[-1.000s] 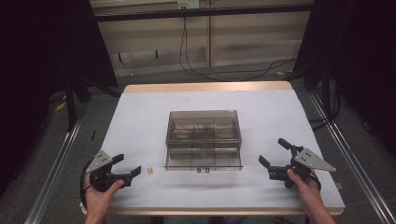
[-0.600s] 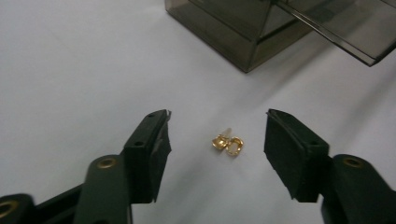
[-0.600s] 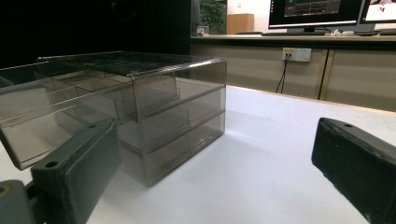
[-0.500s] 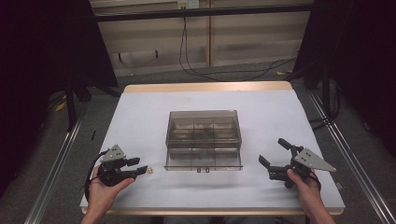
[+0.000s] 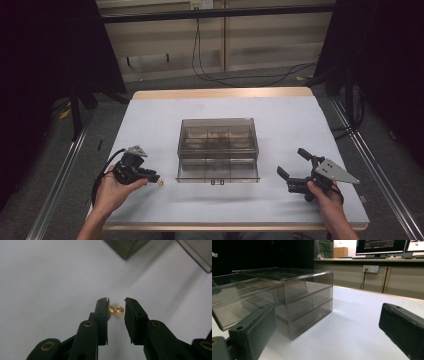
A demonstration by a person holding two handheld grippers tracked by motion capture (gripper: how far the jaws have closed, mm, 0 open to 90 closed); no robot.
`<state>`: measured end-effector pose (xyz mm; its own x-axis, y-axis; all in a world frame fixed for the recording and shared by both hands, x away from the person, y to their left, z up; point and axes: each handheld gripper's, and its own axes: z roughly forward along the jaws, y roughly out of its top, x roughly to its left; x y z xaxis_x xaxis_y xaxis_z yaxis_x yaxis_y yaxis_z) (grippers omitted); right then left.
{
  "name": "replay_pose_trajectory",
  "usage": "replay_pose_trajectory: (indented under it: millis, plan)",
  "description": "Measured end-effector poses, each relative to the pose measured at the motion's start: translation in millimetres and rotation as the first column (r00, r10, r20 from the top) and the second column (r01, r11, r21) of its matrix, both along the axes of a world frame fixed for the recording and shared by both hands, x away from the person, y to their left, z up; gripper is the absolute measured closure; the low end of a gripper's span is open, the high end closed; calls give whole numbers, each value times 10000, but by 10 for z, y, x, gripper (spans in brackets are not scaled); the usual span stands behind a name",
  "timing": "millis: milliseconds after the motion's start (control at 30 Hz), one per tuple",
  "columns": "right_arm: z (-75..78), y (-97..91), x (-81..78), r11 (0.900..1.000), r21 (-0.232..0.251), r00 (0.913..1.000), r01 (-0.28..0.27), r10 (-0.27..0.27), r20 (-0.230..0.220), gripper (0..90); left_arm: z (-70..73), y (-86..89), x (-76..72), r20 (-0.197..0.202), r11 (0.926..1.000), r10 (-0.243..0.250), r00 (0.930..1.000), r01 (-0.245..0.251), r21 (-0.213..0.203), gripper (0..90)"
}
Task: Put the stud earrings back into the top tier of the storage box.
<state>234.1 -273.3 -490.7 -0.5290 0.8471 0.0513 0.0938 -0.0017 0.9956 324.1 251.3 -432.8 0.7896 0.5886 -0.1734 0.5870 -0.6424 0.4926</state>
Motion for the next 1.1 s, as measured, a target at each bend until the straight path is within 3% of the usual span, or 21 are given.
replay_pose_trajectory:
  millis: [67,133,367,567,633,667,800,933,1100]
  plan:
    - [0,-1,1,10000,7,10000,-5,5,16,5,13,-5,28,-165,9998,37,9999,-34,196,761]
    - [0,0,1,10000,12,10000,-18,18,6,5,20,-4,52,-307,10000,-82,9995,82,10,774]
    - [0,0,2,10000,14,10000,-15,15,-5,5,0,-80,75,-798,9975,-451,9958,493,508,787]
    - [0,-2,1,10000,-3,10000,-21,21,-13,5,-14,-177,104,-1037,9885,-700,9921,830,1267,787]
    - [0,-1,1,10000,2,10000,-8,8,7,5,-20,-197,111,-1121,9883,-667,9915,810,1292,795]
    - [0,-1,1,10000,-1,10000,-8,8,9,5,-18,-203,121,-1208,9848,-775,9897,949,1454,801]
    - [0,-2,2,10000,7,10000,-23,23,1,5,-53,-238,140,-1551,9789,-931,9835,1189,1662,826]
    - [0,-2,1,10000,-3,10000,-21,21,-10,5,-84,-246,155,-1519,9774,-962,9837,1223,1725,827]
    - [0,-3,1,10000,-6,10000,-13,13,-6,5,-111,-265,178,-1733,9735,-1056,9792,1374,1830,826]
